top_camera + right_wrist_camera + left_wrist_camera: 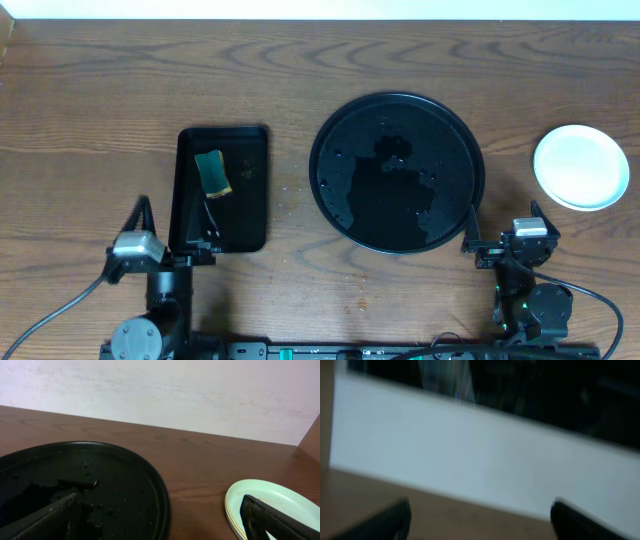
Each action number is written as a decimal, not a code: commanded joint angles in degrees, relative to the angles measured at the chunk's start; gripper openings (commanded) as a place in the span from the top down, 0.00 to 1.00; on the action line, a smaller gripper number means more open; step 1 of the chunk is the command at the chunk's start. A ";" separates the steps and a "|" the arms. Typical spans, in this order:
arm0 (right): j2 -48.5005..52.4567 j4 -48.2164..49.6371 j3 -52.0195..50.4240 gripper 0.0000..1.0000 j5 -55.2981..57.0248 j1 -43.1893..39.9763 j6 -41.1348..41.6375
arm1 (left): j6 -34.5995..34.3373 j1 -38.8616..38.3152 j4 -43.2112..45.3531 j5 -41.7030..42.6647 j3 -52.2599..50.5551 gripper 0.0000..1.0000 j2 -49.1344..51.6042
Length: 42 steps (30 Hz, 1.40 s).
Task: Clean dirty plates on tray and stack at the side
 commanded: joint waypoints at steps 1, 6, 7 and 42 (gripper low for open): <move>-0.35 -0.26 -0.07 0.01 0.59 -0.96 0.66 | -1.01 0.24 12.22 -0.31 -7.28 0.11 -0.83; -0.35 -0.26 -0.07 0.01 0.59 -0.96 0.66 | -4.39 0.63 17.77 -0.28 -13.22 0.11 -0.83; -0.35 -0.26 -0.07 0.01 0.59 -0.96 0.66 | -5.29 0.90 17.51 -0.26 -14.01 0.11 -0.83; -0.35 -0.26 -0.07 0.01 0.59 -0.96 0.66 | -5.68 4.24 -7.76 4.44 -15.45 0.11 -0.70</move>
